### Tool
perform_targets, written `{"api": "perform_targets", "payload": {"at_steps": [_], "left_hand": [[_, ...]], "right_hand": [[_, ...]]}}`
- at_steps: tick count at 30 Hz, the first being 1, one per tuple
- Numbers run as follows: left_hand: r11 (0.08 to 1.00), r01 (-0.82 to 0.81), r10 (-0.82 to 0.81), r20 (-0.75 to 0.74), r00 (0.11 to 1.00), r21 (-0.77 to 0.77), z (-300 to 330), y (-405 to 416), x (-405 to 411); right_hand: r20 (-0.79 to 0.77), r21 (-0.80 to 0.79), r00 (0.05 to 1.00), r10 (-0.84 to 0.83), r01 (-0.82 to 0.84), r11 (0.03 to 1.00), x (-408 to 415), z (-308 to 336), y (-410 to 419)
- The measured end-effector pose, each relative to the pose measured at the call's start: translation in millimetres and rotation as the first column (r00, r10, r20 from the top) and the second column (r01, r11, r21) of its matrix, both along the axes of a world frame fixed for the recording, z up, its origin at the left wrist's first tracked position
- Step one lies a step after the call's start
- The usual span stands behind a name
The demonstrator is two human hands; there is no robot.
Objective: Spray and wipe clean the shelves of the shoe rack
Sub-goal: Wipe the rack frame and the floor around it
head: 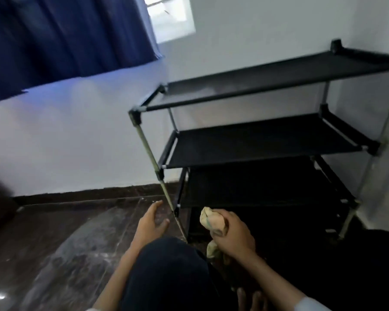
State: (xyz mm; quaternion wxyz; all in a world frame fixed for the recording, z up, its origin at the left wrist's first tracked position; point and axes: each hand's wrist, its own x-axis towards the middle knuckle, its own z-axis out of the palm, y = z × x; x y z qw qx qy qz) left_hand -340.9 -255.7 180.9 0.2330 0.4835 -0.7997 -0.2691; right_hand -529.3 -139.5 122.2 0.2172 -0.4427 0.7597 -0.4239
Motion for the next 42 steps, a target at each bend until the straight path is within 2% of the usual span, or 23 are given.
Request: {"api": "perform_targets", "payload": {"at_steps": [6,10,14,17,21,25,30,32,36,39,42], "left_hand": [[0.983,-0.042,0.018,-0.134,0.991,-0.176,101,-10,-14],[0.951,-0.049,0.002,-0.154,0.988,-0.304,156,-20,-26],[0.897,-0.028,-0.042,-0.149,0.988,-0.441,199,-46,-37],[0.893,0.002,-0.067,-0.129,0.989,-0.451,223,-70,-49],[0.910,0.177,-0.203,-0.032,0.979,-0.375,239,-94,-70],[0.904,0.293,-0.311,-0.009,0.950,-0.312,243,-112,-77],[0.886,0.334,-0.351,0.007,0.936,-0.322,237,-126,-71],[0.918,0.292,-0.308,-0.018,0.951,-0.270,234,-127,-73],[0.925,0.230,-0.256,-0.045,0.966,-0.303,226,-128,-76],[0.913,0.201,-0.237,-0.060,0.970,-0.354,223,-126,-76],[0.903,0.186,-0.236,-0.084,0.968,-0.386,222,-125,-75]], "right_hand": [[-0.063,-0.302,0.996,-0.063,0.041,0.952,13,120,-27],[-0.177,-0.430,0.964,-0.197,0.104,0.897,27,183,-47],[-0.209,-0.487,0.927,-0.311,0.177,0.855,34,222,-71],[-0.163,-0.536,0.904,-0.394,0.254,0.805,35,234,-88],[-0.035,-0.630,0.885,-0.464,0.341,0.698,44,243,-110],[-0.189,-0.528,0.900,-0.392,0.243,0.813,62,255,-138],[-0.431,-0.404,0.817,-0.383,0.205,0.891,51,253,-140],[-0.410,-0.381,0.797,-0.444,0.292,0.877,33,255,-128],[-0.203,-0.386,0.665,-0.718,0.620,0.683,-25,261,-88],[-0.216,-0.296,0.661,-0.719,0.657,0.693,-56,267,-65],[-0.266,-0.240,0.692,-0.672,0.627,0.741,-44,275,-72]]}}
